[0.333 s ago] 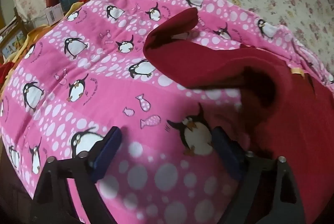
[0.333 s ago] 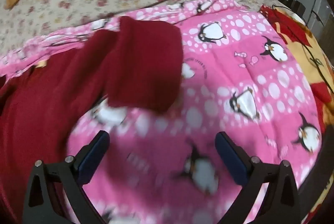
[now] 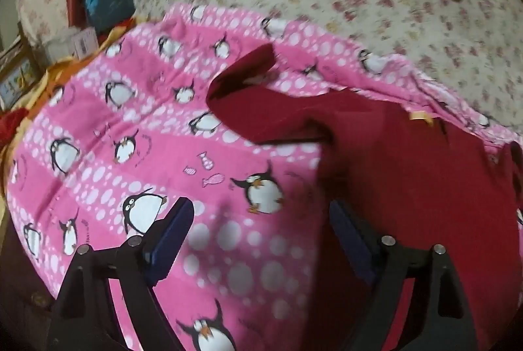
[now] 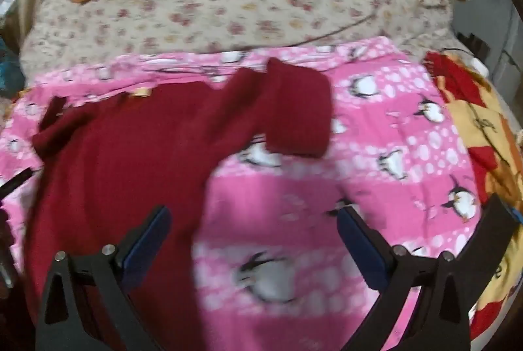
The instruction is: Fold small clothes
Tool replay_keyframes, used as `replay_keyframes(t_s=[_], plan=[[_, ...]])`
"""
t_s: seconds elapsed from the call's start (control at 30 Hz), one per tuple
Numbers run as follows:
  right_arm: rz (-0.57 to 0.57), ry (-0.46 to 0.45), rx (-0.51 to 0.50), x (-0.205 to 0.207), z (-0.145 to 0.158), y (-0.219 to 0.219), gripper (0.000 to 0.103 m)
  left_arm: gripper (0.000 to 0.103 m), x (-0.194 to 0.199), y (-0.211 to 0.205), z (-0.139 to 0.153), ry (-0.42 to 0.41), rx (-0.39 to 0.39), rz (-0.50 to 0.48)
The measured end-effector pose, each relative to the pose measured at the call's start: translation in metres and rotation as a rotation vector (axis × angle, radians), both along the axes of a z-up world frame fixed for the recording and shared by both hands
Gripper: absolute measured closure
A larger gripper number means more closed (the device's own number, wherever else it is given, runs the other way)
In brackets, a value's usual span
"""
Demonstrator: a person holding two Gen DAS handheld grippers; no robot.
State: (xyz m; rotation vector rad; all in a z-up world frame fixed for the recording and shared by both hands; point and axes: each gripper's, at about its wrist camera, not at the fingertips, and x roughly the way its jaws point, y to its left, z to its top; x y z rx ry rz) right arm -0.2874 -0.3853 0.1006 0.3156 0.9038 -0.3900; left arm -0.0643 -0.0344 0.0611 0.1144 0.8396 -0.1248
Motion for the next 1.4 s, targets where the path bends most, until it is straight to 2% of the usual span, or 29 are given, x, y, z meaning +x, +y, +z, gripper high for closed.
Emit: replay_keyframes(t_s=[0.2, 0.27, 0.57, 0.8, 0.93, 1.4], plan=[[0.072, -0.021, 0.041, 0.017, 0.013, 0.046, 0.0, 0.035, -0.033, -0.037, 0.019, -0.006, 0.011, -0.054], [0.093, -0.02, 0.051, 0.026, 0.018, 0.062, 0.0, 0.035, -0.039, -0.02, 0.01, -0.011, -0.013, -0.095], [0.155, -0.04, 0.078, 0.046, 0.022, 0.099, 0.0, 0.035, -0.051, -0.028, 0.006, -0.024, -0.016, -0.129], [0.162, -0.019, 0.097, 0.056, 0.012, 0.109, 0.0, 0.035, -0.05, -0.029, 0.001, -0.015, -0.016, -0.129], [0.154, -0.028, 0.063, 0.056, 0.013, 0.11, 0.0, 0.035, -0.05, -0.028, 0.0, -0.011, -0.017, -0.129], [0.147, -0.036, 0.039, 0.062, 0.008, 0.113, 0.0, 0.037, -0.047, -0.026, -0.003, -0.005, -0.013, -0.133]])
